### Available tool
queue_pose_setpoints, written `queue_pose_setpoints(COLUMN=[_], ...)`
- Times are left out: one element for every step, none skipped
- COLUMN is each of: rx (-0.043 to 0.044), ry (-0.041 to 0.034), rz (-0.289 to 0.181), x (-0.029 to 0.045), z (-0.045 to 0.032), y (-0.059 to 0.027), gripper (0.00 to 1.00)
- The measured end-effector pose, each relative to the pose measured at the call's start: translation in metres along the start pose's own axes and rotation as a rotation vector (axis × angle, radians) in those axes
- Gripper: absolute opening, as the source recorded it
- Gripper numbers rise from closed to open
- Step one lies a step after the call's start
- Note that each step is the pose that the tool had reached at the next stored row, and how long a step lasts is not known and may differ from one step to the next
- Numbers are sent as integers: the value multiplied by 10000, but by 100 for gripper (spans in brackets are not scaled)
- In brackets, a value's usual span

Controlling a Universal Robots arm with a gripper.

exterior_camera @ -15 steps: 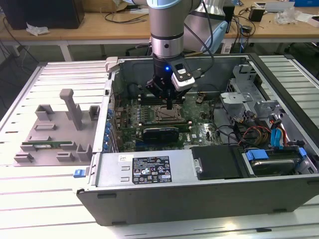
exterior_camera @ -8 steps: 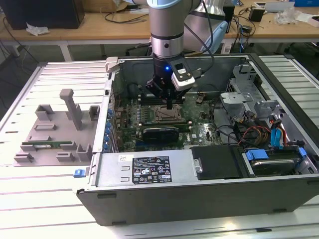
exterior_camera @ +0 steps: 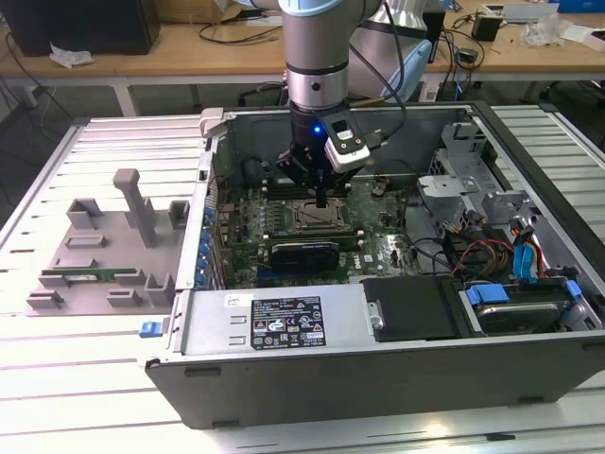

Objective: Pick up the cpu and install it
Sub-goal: 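Install the second cpu locking lever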

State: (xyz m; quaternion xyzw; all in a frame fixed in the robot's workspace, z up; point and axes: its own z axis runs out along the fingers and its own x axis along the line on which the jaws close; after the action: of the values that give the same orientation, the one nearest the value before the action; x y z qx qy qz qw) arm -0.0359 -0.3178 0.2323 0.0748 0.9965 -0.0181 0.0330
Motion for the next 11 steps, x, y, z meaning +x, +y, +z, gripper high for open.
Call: queue_pose_setpoints(rx=[1, -3, -3, -3, -4, -4, -4, -3, -5, -6, -7], ry=[0, -2, -1, -2, -2, -2, -2, -2, -3, -3, -3], rz=[0, 1, 0, 1, 0, 0, 0, 0, 0, 1, 0], x=[0, -1, -2, -4, -6, -8, -11, -13, -13, -13, -14], z=[-5, -14, -25, -53, -82, -117, -159, -182, -191, -190, -190], y=[0, 0, 0, -1, -2, -3, -4, -5, -5, -5, -5], gripper=[11, 11, 11, 11, 11, 11, 11, 11, 11, 11, 11])
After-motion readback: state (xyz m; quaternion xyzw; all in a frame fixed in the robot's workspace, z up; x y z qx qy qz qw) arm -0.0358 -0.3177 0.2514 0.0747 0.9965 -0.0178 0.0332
